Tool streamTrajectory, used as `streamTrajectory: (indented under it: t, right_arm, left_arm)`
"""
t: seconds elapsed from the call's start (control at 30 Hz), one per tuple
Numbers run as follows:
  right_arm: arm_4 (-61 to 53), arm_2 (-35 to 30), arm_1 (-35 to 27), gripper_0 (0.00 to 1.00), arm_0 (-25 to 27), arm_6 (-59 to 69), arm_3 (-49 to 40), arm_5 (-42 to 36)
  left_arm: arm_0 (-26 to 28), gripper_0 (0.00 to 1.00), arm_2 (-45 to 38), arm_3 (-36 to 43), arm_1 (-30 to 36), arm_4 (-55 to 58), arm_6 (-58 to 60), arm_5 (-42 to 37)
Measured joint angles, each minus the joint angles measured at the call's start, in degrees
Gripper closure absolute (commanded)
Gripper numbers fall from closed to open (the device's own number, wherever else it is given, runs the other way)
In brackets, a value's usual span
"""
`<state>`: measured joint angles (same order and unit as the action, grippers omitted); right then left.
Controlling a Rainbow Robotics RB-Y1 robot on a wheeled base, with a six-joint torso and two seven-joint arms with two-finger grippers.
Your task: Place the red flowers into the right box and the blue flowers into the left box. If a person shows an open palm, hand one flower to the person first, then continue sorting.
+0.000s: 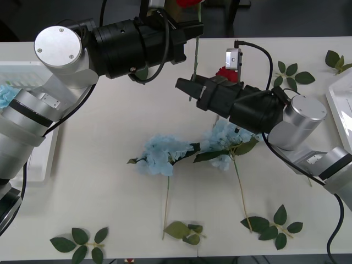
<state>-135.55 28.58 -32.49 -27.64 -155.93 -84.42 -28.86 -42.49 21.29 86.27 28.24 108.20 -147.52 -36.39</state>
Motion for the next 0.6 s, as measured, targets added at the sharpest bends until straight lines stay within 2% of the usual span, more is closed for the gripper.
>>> streamTrajectory:
  t: [0.2,0.6]
  right_arm:
    - [-3.86,0.00,0.00,1.00,-0.05,0.00,0.00,0.48]
    - [-3.96,-0.02,0.00,1.00,-0.62,0.00,0.00,0.59]
  left_arm:
    - [0.00,1.00,0.00,0.00,0.00,0.01,0.00,0.00]
    - [0.00,1.00,0.00,0.00,0.00,0.05,0.00,0.04]
